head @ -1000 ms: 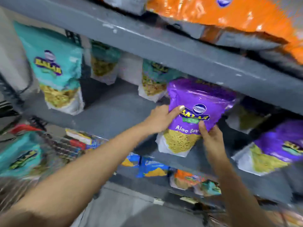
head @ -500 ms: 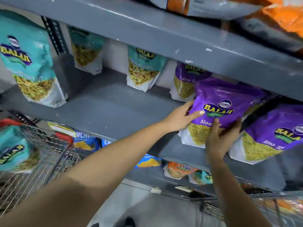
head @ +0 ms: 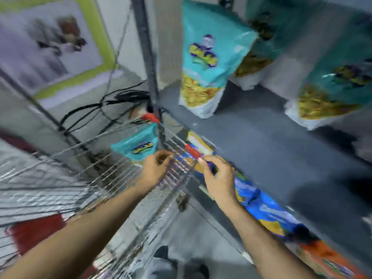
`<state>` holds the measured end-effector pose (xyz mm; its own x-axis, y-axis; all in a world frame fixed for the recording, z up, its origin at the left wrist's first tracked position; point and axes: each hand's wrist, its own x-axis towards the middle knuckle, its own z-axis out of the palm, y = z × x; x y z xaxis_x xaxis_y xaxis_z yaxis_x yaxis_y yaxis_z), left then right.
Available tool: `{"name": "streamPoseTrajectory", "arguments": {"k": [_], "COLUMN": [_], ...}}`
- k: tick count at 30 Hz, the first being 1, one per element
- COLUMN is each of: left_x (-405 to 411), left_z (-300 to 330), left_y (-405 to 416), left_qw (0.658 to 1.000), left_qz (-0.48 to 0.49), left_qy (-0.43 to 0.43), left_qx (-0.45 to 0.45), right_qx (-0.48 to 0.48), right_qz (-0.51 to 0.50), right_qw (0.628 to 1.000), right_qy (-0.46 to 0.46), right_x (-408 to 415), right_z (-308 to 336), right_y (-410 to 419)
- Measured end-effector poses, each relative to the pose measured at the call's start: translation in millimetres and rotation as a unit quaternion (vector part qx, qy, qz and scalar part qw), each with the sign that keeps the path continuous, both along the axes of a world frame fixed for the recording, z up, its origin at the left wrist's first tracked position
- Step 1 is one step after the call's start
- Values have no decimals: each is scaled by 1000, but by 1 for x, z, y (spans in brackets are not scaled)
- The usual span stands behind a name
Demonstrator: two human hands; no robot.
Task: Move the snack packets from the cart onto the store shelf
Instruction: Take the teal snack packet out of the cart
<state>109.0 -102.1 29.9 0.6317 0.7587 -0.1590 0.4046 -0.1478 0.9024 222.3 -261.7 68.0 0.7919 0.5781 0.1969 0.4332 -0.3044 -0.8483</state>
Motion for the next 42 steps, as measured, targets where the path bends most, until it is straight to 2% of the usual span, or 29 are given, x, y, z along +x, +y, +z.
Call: {"name": "streamPoseTrajectory", "arguments": {"k": [4, 7, 8, 11, 15, 19, 23, 27, 31, 34, 36, 40, 42], "left_x": [-80, -102, -101, -90, -78, -69, -65, -75, -85, -85, -82, -70, -60], "left_z": [-51, -83, -93, -116, -150, -171, -171, -141, -82, -27, 13, 89, 118], "left_y": [78, 114, 123, 141, 142, 149, 159, 147, 130, 115, 102, 70, 55], "left_qw": [985, 979, 978, 974, 975, 979, 983, 993, 997, 998, 999, 993, 991], "left_qz": [122, 136, 145, 155, 90, 139, 162, 113, 76, 54, 26, -35, -47], "left_qy": [81, 128, 125, 53, -11, -13, 17, 32, 23, 34, 24, 9, -4], "left_qx": [-92, -80, -79, -159, -200, -150, -81, -9, 0, 26, 40, 111, 127], "right_qx": [-132, -150, -143, -118, -171, -182, -160, -140, -124, -84, -74, -24, -5], "right_qz": [110, 107, 100, 98, 128, 138, 116, 133, 162, 147, 140, 125, 95], "right_qw": [978, 950, 941, 915, 905, 907, 934, 957, 966, 978, 981, 979, 985], "right_qy": [117, 253, 290, 372, 367, 354, 297, 218, 159, 121, 113, 158, 143], "right_x": [-27, -26, -21, -3, 7, 1, -8, -13, -17, -19, -15, -9, -6], "right_z": [-55, -95, -107, -143, -175, -188, -190, -166, -121, -74, -41, 22, 53], "right_y": [104, 167, 183, 222, 244, 256, 257, 237, 205, 175, 153, 106, 87]}}
